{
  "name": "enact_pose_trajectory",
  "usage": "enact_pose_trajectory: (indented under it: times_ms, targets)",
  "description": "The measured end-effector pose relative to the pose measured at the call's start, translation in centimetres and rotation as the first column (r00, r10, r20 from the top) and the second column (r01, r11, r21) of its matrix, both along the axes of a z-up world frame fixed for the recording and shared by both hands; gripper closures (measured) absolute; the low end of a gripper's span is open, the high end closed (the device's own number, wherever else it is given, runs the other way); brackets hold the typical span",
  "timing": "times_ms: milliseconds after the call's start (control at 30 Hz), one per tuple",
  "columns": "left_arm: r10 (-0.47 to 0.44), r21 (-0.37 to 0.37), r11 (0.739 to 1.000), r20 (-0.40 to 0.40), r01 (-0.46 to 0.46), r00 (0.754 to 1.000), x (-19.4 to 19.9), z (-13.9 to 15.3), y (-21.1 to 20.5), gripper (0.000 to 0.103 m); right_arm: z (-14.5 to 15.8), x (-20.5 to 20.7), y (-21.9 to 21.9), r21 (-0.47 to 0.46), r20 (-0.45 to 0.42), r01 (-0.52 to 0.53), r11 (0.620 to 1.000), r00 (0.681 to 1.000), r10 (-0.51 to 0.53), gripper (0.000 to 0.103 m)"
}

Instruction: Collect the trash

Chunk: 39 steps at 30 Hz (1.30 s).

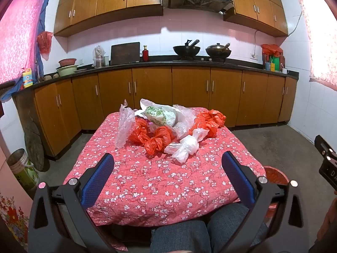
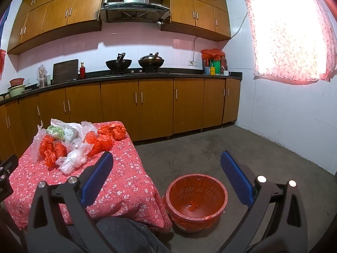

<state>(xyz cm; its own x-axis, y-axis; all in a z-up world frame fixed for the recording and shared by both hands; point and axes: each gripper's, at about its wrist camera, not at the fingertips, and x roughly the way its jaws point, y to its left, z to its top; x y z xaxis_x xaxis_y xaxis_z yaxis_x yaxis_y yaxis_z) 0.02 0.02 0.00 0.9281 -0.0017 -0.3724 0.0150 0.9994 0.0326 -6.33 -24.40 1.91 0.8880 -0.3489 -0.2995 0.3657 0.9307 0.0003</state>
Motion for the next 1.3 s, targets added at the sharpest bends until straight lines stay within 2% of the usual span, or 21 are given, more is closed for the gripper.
enact_pose_trajectory:
  times_ms: [1300]
  targets:
    - [0.004, 0.0, 1.0, -0.006, -0.004, 1.0, -0.01, -0.03, -0.02, 0.002, -0.21, 0.18, -0.16, 0.009, -0.001, -0.002, 1.0, 1.0, 0.002, 0.004]
